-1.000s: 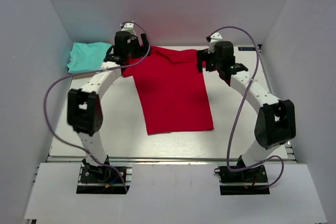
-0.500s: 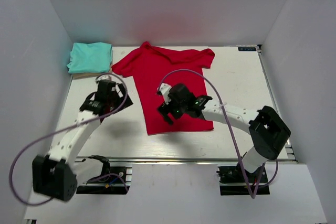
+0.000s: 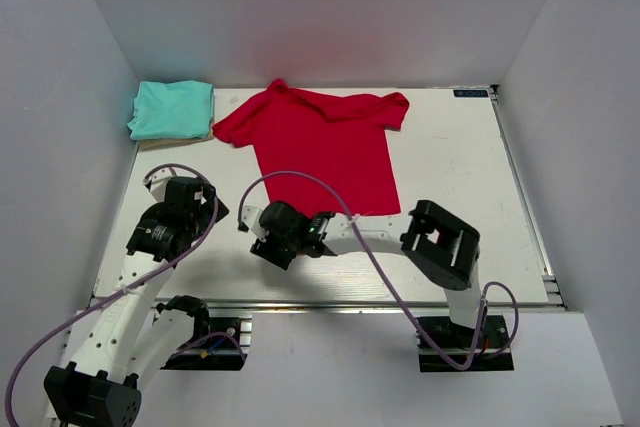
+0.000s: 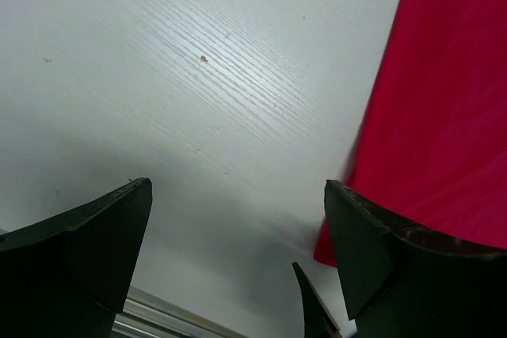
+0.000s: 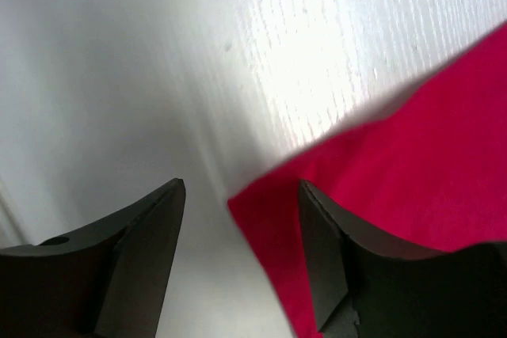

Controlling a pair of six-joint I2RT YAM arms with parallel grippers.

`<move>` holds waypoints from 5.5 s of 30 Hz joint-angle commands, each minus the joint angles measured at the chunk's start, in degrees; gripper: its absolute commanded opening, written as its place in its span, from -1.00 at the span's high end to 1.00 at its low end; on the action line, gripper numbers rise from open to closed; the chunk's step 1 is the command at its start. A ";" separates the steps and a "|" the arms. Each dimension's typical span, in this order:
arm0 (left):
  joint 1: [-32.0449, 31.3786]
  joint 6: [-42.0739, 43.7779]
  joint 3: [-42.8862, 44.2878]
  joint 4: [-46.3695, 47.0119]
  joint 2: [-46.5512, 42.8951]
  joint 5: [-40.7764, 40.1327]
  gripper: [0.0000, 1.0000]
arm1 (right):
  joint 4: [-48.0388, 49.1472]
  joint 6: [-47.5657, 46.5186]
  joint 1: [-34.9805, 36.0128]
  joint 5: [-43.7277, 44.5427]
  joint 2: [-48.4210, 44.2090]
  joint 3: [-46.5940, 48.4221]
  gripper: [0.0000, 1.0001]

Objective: Fold and stack the t-shirts
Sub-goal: Flatten out the tshirt

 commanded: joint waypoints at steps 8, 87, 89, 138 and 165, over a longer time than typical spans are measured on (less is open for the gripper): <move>0.11 -1.77 -0.13 -1.88 -0.52 -1.97 -0.99 | -2.38 3.66 -0.40 12.09 6.44 3.28 -0.20; -29.86 32.68 12.00 29.95 49.05 19.66 -0.27 | -6.25 30.73 -41.26 -4.08 -18.87 -27.75 0.00; -30.38 32.68 12.62 29.16 49.05 18.86 -0.25 | -6.25 31.34 -41.53 -4.08 -18.96 -28.28 0.00; -29.41 5.69 6.66 -28.42 32.53 17.52 1.00 | -16.44 35.57 -46.01 3.75 -15.45 -27.84 0.43; -28.81 23.36 25.79 -4.73 39.11 22.56 -1.00 | -22.77 32.23 -45.66 12.98 -26.34 -25.21 -0.66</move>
